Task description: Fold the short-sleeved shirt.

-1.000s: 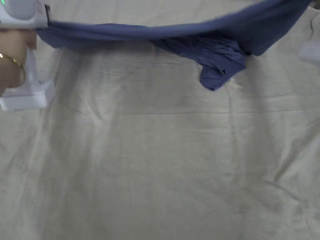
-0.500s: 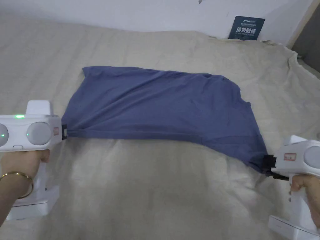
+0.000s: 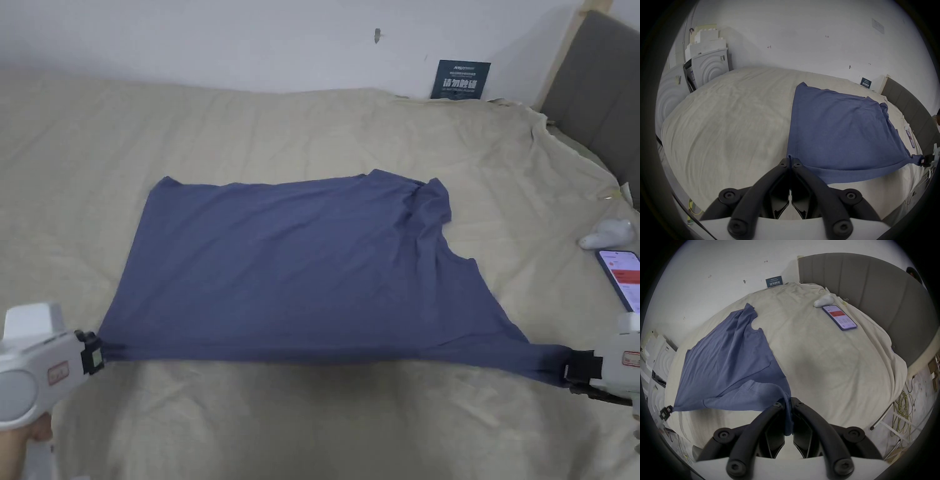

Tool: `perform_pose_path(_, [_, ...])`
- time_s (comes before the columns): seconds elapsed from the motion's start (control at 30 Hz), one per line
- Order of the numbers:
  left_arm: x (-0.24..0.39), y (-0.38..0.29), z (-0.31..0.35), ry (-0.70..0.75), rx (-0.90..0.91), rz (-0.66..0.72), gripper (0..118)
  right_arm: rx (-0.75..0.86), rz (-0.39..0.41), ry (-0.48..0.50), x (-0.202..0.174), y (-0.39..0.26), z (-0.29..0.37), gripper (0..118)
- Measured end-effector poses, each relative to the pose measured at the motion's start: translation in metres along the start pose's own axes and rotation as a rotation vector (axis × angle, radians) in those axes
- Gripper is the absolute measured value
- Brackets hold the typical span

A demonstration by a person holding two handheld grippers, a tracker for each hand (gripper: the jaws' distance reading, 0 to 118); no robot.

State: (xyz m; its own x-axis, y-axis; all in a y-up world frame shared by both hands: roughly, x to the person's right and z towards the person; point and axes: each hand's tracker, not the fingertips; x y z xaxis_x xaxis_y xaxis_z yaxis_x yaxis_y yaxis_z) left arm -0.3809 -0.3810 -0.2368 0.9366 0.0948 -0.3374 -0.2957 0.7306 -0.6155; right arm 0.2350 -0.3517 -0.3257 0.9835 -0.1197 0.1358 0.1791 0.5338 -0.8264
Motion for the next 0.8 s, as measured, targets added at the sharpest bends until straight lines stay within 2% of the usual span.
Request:
perform_pose_path(0.17, [-0.015,-0.046,0.027,-0.035,-0.019,0.022,0,-0.002,-0.035,0.009,0.019,-0.036,0.02,4])
perform_pose_path(0.33, [-0.026,-0.074,0.038,-0.028,-0.047,0.016,0,-0.05,-0.006,-0.017,0.03,-0.074,0.013,4])
perform_pose_path(0.53, [-0.039,-0.082,0.039,-0.005,-0.061,0.029,0,-0.109,0.024,-0.007,0.026,-0.11,0.002,4])
perform_pose_path(0.6, [-0.042,-0.082,0.039,-0.002,-0.061,0.039,0,-0.122,0.059,-0.011,0.021,-0.116,-0.001,4])
perform_pose_path(0.67, [-0.041,-0.084,0.038,0.006,-0.067,0.028,0,-0.135,0.137,-0.03,0.015,-0.121,-0.004,4])
perform_pose_path(0.73, [-0.037,-0.089,0.035,0.014,-0.076,0.006,0,-0.132,0.157,-0.042,0.011,-0.122,-0.006,4])
perform_pose_path(0.77, [-0.035,-0.09,0.035,0.014,-0.078,0.006,5,-0.127,0.16,-0.045,0.011,-0.121,-0.007,4])
perform_pose_path(0.8, [-0.033,-0.092,0.036,0.021,-0.077,0.008,16,-0.121,0.165,-0.044,0.01,-0.12,-0.007,6])
